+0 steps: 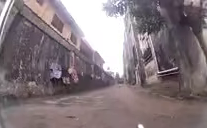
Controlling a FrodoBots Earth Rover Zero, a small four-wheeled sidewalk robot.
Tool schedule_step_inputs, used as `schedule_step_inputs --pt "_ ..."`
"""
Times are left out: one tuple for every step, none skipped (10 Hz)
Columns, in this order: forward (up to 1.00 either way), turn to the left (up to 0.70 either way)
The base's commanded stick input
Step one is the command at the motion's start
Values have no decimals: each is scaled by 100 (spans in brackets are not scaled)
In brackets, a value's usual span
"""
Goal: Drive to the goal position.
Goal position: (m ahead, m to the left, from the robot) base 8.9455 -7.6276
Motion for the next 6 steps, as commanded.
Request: schedule_step_inputs --pt "100 -40" --pt "100 -40" --pt "100 -40" --pt "100 -40" --pt "100 -40" --pt "100 0"
